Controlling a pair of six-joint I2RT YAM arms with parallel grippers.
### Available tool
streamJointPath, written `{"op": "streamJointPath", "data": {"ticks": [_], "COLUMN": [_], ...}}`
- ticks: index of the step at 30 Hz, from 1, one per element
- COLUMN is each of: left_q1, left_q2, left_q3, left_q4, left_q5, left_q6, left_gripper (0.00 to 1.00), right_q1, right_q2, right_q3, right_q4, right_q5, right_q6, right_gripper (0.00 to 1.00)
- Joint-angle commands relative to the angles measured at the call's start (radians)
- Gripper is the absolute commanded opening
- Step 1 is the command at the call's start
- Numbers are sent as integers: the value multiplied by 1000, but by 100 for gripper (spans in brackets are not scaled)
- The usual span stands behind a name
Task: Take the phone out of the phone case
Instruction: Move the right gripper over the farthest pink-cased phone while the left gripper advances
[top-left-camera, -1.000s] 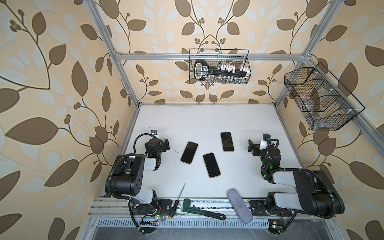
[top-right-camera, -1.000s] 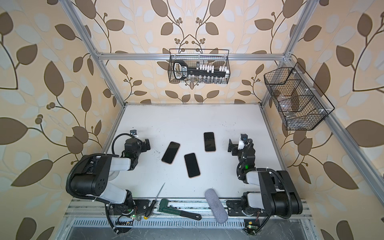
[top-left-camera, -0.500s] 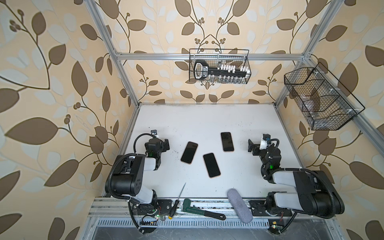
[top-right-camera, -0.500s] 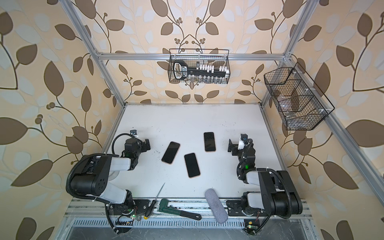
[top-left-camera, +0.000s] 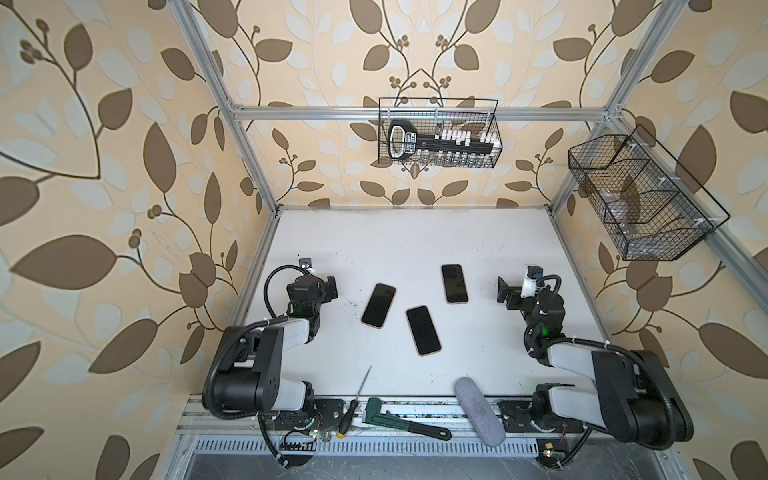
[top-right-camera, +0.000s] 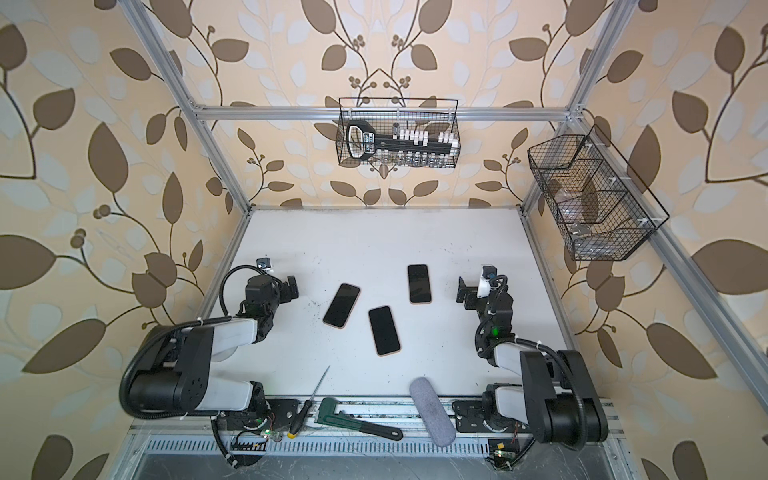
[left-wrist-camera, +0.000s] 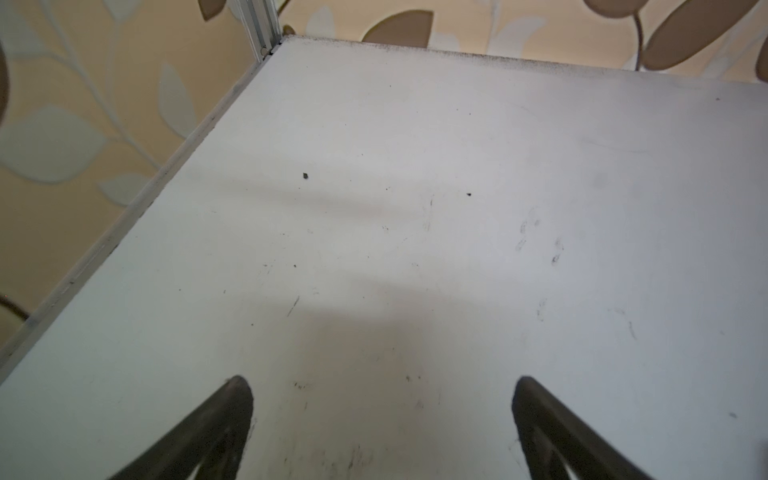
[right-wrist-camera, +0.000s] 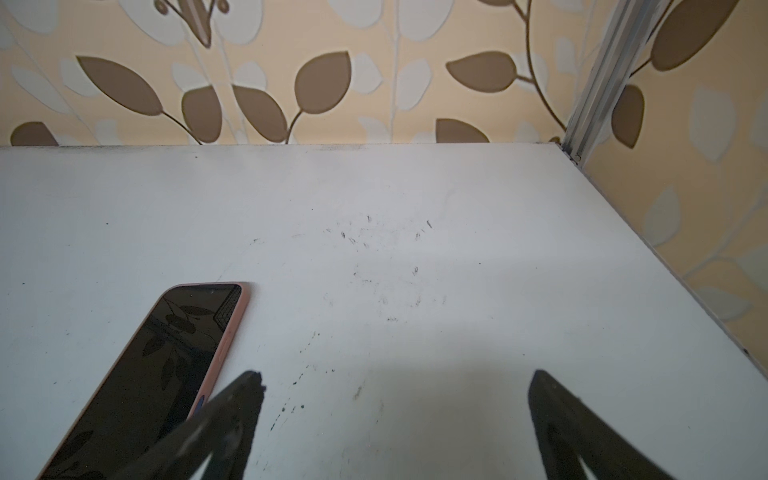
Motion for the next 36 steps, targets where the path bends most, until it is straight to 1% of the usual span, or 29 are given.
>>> {"op": "streamJointPath", "data": {"ticks": [1,3,5,6,8,10,12,13,14,17,20,23,25,27,30,36], "left_q1": [-1,-10,-9,-9,-9,-11,-11,-11,-11,-23,-71,-103,-104,-104,-108,-111], "left_q2": [-180,-276,-347,-362,-367,-344,-301,-268,-227,-78,52,192,250,264,246,183], "left_q3": [106,154,242,287,404,511,603,650,699,855,969,1057,1085,1063,1003,960], "left_q4": [-213,-338,-536,-618,-792,-918,-999,-1035,-1060,-1175,-1246,-1335,-1379,-1365,-1336,-1320], "left_q5": [-84,-148,-204,-222,-194,-127,-37,40,122,251,258,225,225,247,268,237], "left_q6": [-73,-178,-325,-377,-403,-413,-452,-466,-468,-462,-434,-408,-396,-396,-415,-415], "left_gripper": [99,99,99,99,99,99,99,99,99,99,99,99,99,99,99,99], "right_q1": [-18,-14,-3,7,54,103,169,209,259,410,495,542,552,560,560,558], "right_q2": [-120,-187,-219,-220,-207,-191,-167,-147,-133,-76,14,99,156,205,278,428], "right_q3": [90,135,233,287,403,477,537,567,588,630,670,688,707,722,749,840], "right_q4": [-219,-330,-505,-588,-750,-844,-936,-986,-1031,-1105,-1164,-1175,-1202,-1215,-1222,-1238], "right_q5": [-32,-38,-52,-72,-62,-63,-26,-22,11,160,219,236,235,244,231,191], "right_q6": [42,70,95,94,113,163,254,282,306,364,425,459,479,483,481,476], "right_gripper": [100,100,100,100,100,100,100,100,100,100,100,98,98,97,96,95]}}
